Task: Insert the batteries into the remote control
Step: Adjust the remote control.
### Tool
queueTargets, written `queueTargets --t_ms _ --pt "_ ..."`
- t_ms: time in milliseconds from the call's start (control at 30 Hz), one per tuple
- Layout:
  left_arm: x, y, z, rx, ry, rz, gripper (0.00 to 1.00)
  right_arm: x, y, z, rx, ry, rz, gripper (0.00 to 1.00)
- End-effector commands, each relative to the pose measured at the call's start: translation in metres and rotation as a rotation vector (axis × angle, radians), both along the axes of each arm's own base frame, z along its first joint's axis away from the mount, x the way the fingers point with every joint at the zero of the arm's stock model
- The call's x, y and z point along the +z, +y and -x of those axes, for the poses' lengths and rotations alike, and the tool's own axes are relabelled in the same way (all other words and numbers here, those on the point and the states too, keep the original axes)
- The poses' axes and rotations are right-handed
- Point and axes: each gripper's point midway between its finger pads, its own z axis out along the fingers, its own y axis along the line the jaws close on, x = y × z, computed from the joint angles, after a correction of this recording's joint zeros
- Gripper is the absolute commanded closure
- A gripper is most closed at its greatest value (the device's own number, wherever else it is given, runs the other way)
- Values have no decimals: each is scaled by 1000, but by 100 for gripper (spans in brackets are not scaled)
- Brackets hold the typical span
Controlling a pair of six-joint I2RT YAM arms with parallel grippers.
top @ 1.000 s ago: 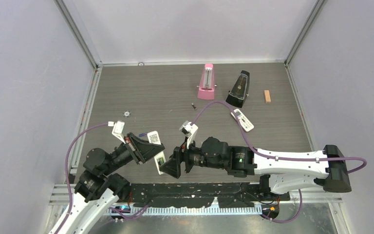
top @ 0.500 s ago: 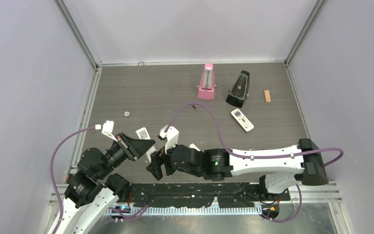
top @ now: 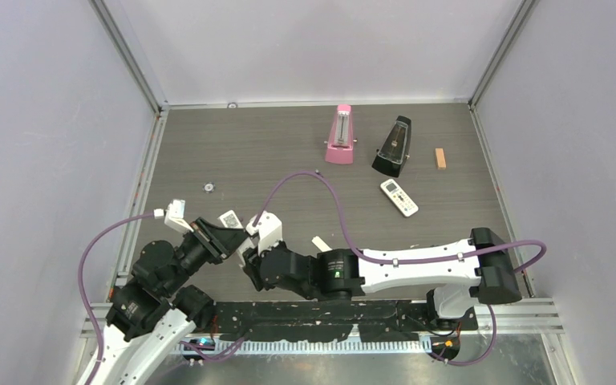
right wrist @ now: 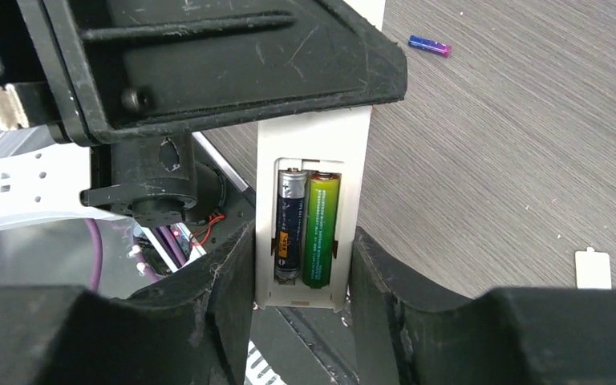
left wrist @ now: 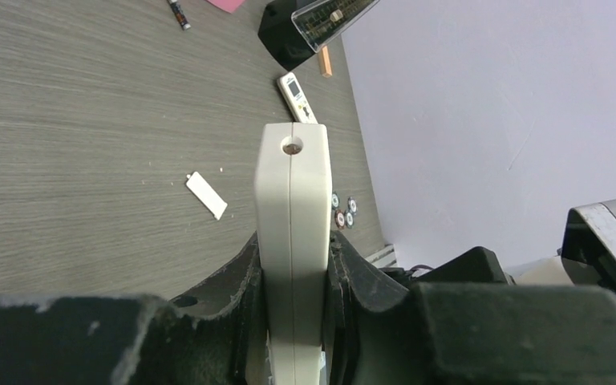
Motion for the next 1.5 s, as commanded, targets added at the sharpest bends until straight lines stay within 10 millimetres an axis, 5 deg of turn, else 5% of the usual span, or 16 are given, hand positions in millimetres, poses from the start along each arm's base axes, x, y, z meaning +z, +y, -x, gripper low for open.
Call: queueTargets --t_ms 0,33,133,333,700,967,1200,1467 --pt "7 -4 -1 -11 -8 26 64 18 -6 -11 -42 -56 -13 75" --pt "5 -4 0 -15 -8 25 53 18 -9 -10 -35 -58 -14 78" --pt "1 -2 3 -20 -24 10 42 11 -16 -6 39 -95 22 81" --pt "2 -2 18 -93 -105 -17 35 12 -44 4 218 -176 74 84" --pt "6 -36 42 -355 -163 0 28 24 -61 36 459 -187 31 84" --pt "2 -51 49 -443 -95 89 50 16 -63 26 433 -210 111 85" --pt "-15 -54 50 -452 -27 94 46 14 -66 15 414 -222 179 85" --pt "-20 -58 50 -469 7 103 69 5 -65 11 419 -208 207 85"
